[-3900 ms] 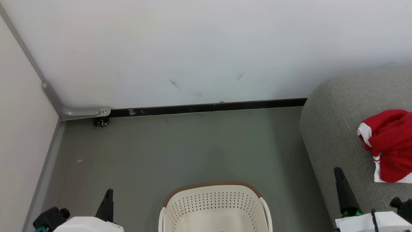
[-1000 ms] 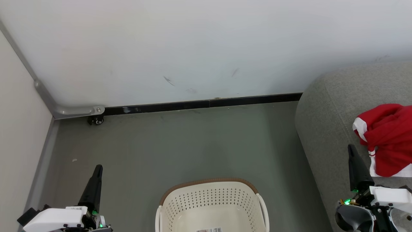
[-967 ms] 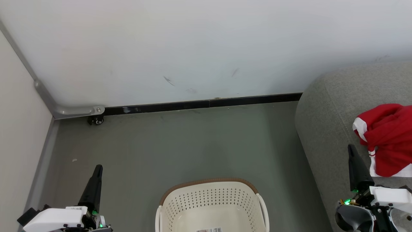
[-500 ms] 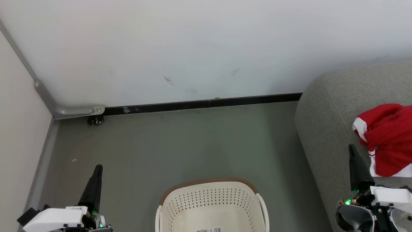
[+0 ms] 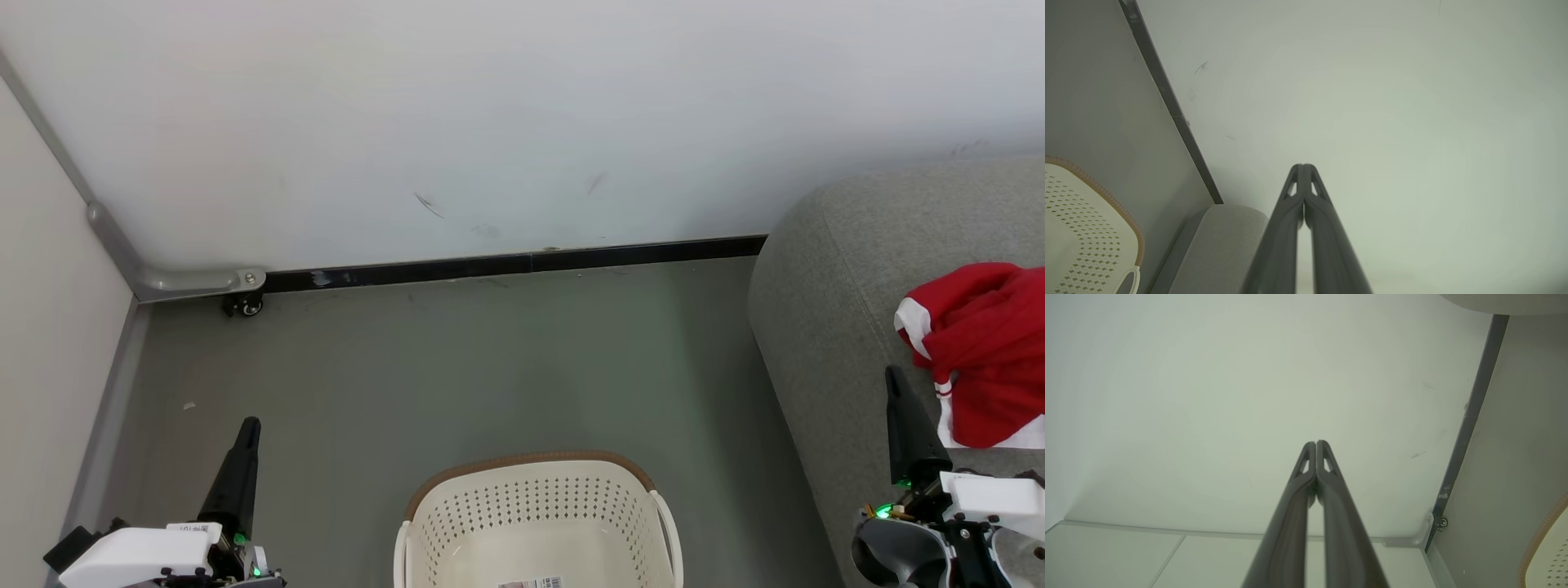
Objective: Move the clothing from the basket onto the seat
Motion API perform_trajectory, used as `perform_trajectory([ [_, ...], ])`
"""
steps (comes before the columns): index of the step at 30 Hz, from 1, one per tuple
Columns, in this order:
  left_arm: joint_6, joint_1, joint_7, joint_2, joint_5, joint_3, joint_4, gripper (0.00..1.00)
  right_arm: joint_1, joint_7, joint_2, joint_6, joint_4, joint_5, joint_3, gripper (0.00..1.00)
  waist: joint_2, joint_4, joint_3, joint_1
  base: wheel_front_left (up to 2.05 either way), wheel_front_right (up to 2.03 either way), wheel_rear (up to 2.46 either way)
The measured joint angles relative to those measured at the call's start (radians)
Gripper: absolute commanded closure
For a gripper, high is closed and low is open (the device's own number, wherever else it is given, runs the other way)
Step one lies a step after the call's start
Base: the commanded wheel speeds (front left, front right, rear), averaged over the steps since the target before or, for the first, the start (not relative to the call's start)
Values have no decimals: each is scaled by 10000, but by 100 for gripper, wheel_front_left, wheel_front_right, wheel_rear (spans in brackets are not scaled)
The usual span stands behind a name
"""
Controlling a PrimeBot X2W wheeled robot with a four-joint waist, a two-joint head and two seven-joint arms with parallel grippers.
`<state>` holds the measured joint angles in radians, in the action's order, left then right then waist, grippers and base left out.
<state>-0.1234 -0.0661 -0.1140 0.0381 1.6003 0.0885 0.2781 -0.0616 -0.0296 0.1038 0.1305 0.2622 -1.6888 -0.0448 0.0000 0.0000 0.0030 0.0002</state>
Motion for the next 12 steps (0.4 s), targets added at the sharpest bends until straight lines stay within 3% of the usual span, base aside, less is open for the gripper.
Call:
perform_trajectory([
  [12,0,0,0,-2,6,-4,-2,100,0,-58,-6,0,2,10,-17,100,1,0,0,0,0,0,0],
])
